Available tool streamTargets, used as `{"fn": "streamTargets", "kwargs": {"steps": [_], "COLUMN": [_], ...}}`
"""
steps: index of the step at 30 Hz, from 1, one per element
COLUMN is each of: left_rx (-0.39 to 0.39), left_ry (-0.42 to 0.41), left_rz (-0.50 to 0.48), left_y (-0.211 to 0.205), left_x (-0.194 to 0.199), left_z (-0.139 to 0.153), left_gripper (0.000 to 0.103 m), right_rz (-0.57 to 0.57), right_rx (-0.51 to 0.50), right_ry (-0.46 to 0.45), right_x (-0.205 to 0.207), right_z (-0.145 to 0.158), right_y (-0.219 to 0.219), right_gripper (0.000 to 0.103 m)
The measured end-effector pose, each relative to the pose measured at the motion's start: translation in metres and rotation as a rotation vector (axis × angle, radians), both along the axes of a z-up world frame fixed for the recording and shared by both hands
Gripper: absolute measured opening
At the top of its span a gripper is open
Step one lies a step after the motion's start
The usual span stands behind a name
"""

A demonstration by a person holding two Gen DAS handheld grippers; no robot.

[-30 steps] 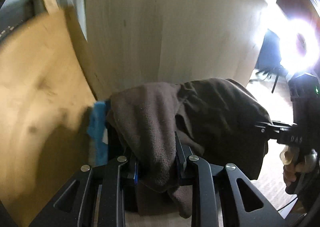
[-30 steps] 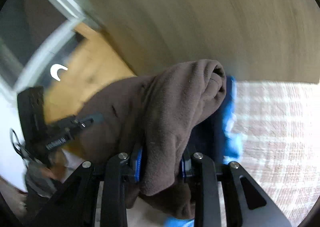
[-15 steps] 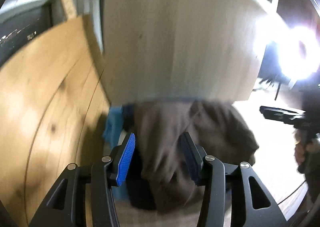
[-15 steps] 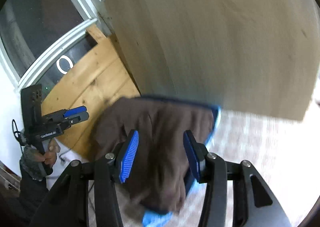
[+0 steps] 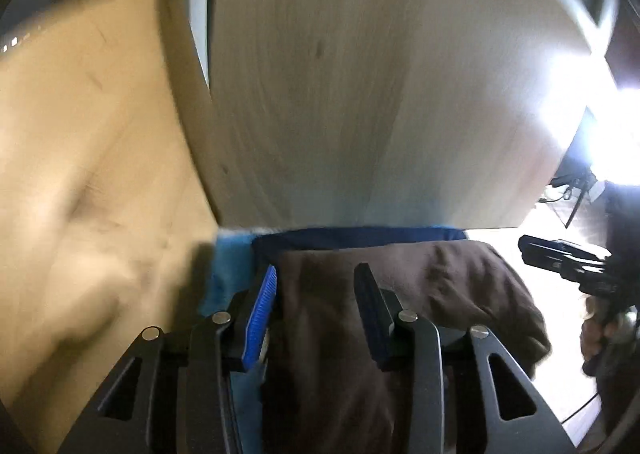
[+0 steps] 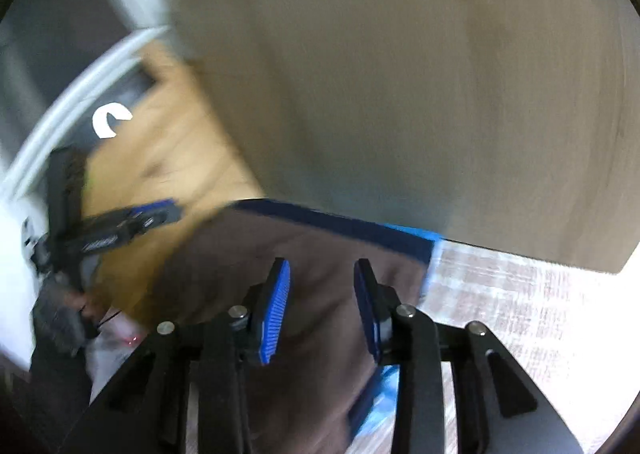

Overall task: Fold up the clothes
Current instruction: 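Carry the fleece bundle with both tools onto the navy-and-blue cloth pile, then open both tools and release the fleece onto the pile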

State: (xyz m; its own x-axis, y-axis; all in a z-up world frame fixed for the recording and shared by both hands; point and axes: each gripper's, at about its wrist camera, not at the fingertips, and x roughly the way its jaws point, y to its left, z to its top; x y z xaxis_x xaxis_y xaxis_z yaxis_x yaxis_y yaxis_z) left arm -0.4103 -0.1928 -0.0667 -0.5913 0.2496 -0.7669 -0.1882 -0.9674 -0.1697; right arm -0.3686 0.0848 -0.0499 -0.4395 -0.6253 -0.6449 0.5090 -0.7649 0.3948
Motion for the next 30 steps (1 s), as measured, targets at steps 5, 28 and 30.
{"fn": "streamTargets", "kwargs": {"steps": [5,28,30], "left_rx": [0.09,0.042,0.043], "left_ry": [-0.038,-0.031,-0.042], "left_rz": [-0.075,-0.464,-0.523], "left_y": [0.005,0.231,0.254], "left_x": [0.049,0.212,0.229], "left_z": [-0.009,0.004,0.001], "left_gripper": [0.042,0.057,0.062], "right_rz": [0.069,-0.833,-0.889], "right_rx": [0.062,0.099,0.143], "right_ry": [-0.06,-0.243,-0.276], "right_x": [0.058,0.339,0.364], "right_z": [-0.03,-0.029,-0.033], "right_y": [-0.015,0.243,0.253], "right_gripper": [0.034,0.065,0.065]}}
